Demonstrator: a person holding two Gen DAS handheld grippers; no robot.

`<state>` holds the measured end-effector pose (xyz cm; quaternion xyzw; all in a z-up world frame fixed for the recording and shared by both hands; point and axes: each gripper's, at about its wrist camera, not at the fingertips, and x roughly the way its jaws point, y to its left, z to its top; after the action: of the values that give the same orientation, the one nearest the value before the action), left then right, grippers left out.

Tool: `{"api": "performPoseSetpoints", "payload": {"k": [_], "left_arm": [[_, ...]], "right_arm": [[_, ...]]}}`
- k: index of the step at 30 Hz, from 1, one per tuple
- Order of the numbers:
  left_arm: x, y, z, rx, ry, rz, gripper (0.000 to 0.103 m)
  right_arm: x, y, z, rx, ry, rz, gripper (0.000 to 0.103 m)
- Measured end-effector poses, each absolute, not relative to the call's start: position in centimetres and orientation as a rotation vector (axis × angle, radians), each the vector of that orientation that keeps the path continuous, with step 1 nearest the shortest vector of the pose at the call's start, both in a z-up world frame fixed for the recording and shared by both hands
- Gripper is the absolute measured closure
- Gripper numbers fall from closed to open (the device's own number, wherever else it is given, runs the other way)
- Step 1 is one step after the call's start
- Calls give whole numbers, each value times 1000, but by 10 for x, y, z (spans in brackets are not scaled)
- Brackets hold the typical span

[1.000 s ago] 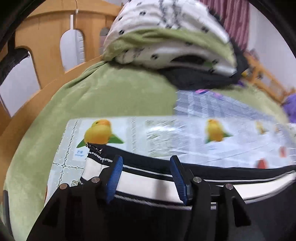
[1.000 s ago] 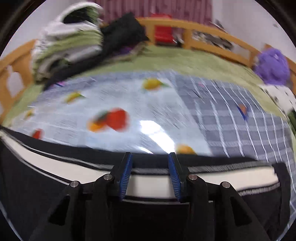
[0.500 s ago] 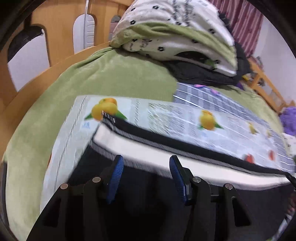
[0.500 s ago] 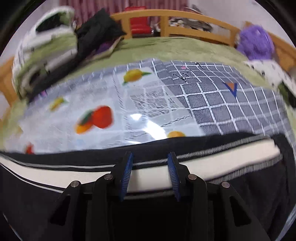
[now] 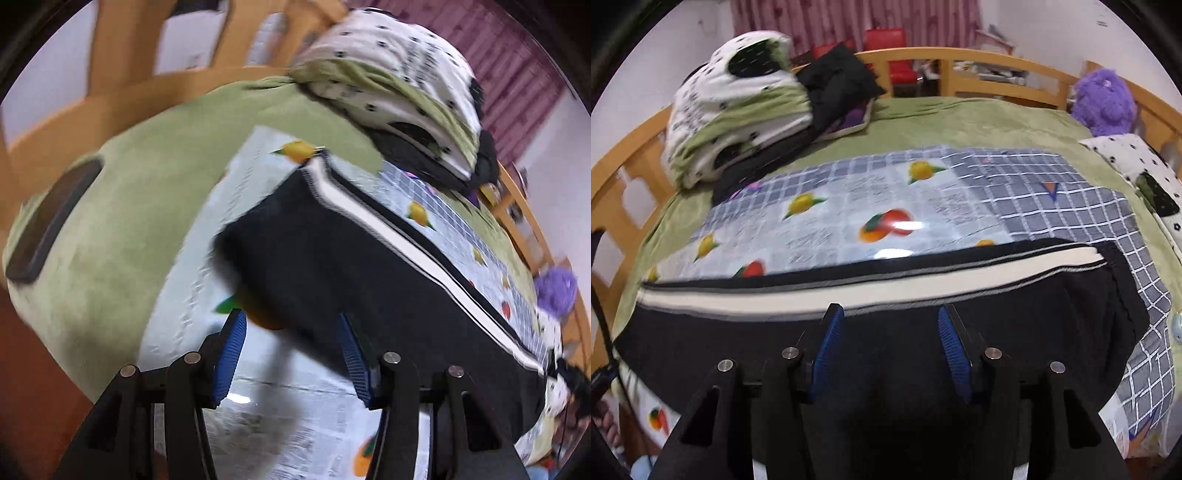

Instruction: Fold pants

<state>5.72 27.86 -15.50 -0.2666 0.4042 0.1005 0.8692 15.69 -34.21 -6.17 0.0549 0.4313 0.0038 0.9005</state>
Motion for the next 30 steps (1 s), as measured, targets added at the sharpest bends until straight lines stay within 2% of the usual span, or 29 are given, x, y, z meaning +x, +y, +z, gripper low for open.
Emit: {"api": "performPoseSetpoints", "payload": {"k": [3,5,12,15,17,24,30], "left_arm": [[69,292,-173,-611,836,212,61],[79,299,-182,-649,810,204,67],[105,322,-194,-782,733,231,68],[109,324,-191,-781,749,248,81],[112,319,-181,-734,769,249,88],[114,266,-95,-442,734,277,90],[112,163,-22,-216,642,177,94]], "right_arm": [[139,-324,-57,88,889,35,50],[128,-314,-54,66,887,41,50],[105,-311,-61,68,897,12,50],[97,-319,-70,63,907,-19,50],[88,-328,-76,113,894,-18,50],[74,-342,-91,165,828,17,54],[73,-362,-110,166,803,45,54]]}}
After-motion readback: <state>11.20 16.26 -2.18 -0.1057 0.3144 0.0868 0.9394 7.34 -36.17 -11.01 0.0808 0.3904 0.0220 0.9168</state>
